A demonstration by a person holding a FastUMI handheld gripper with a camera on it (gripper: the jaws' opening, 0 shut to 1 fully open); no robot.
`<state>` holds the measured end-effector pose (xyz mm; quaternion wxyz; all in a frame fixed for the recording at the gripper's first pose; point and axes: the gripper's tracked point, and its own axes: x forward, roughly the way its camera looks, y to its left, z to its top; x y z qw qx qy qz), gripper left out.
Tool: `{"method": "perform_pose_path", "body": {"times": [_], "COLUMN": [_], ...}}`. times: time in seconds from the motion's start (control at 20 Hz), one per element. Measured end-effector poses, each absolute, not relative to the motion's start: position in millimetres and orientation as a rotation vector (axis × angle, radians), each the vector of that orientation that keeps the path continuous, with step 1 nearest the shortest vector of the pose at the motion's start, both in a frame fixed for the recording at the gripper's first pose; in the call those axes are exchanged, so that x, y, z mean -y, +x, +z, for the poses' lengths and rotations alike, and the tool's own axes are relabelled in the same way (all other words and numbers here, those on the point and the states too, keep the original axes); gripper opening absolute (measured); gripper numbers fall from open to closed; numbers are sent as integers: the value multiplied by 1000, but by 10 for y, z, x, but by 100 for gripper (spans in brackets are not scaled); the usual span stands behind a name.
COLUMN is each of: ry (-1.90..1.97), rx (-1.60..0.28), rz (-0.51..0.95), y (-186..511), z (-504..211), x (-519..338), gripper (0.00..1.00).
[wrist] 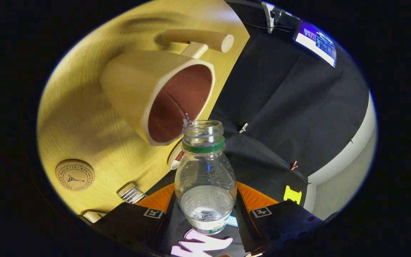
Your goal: Take the bottle from table, then pour the juice into the cup, finally place the bottle on the coaster
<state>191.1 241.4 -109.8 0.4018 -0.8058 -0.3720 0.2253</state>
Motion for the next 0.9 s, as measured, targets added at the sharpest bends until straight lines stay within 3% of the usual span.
{"method": "perform_pose_path", "body": {"times": [0.7,0.9], "ry": [-1991,-1898], "rx": [883,769], "rz": [555,560], "y": [1968,2012], "z": [-1070,-1047], "x": [-2405,-2370], "gripper": [74,74]}}
